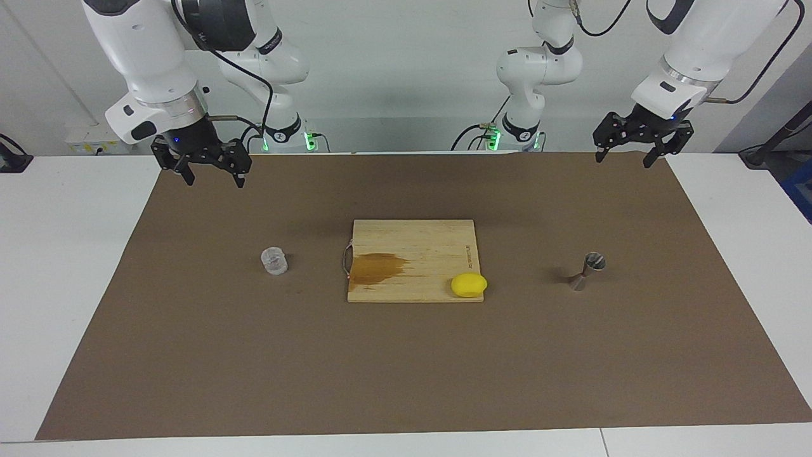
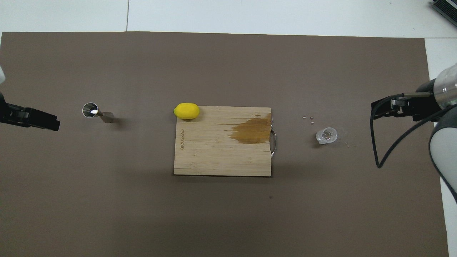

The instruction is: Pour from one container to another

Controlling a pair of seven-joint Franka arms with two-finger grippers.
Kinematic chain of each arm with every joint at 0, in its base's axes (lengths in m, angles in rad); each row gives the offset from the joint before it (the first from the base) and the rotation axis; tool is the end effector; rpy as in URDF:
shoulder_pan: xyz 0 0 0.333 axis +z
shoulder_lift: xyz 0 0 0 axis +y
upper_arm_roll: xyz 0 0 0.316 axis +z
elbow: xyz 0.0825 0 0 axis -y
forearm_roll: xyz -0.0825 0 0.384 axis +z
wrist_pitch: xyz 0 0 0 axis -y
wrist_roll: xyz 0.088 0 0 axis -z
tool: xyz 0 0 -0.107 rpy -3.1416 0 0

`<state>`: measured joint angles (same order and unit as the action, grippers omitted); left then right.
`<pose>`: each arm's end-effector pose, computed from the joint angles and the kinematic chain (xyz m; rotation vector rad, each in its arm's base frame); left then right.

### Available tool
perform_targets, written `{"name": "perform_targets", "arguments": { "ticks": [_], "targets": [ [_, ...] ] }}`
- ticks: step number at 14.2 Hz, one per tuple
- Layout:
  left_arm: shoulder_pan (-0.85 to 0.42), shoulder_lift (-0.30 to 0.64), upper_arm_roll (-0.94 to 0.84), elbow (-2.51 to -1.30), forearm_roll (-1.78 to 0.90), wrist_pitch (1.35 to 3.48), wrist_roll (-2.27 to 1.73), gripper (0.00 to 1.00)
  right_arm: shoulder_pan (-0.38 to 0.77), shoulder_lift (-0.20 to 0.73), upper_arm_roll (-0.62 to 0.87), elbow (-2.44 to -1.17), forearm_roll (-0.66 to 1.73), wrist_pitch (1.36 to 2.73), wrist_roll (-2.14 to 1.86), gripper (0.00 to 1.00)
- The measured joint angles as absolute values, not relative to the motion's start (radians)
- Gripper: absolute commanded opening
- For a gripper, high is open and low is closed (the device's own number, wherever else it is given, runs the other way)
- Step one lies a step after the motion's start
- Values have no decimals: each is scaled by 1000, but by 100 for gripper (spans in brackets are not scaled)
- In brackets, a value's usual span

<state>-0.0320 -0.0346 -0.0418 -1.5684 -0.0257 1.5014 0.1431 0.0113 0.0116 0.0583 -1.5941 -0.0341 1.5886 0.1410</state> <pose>0.5350 -0.0429 0.6385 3.0973 -0.3393 -0.0492 0.5579 0.0351 0.6087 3.1046 -0.1095 -0.0209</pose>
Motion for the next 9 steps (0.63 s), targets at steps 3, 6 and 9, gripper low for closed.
{"name": "perform_targets", "arguments": {
  "ticks": [3, 6, 9],
  "targets": [
    [-32, -35, -42, -1568, -26, 1498, 140, 100, 11, 12, 58, -1594, -34, 1589, 141, 100],
    [-33, -35, -43, -1568, -26, 1494, 140, 100, 11, 12, 58, -1594, -34, 1589, 141, 100],
    [-34, -38, -43, -1568, -26, 1477, 140, 100, 11, 12, 58, -1594, -34, 1589, 141, 100]
  ]
}}
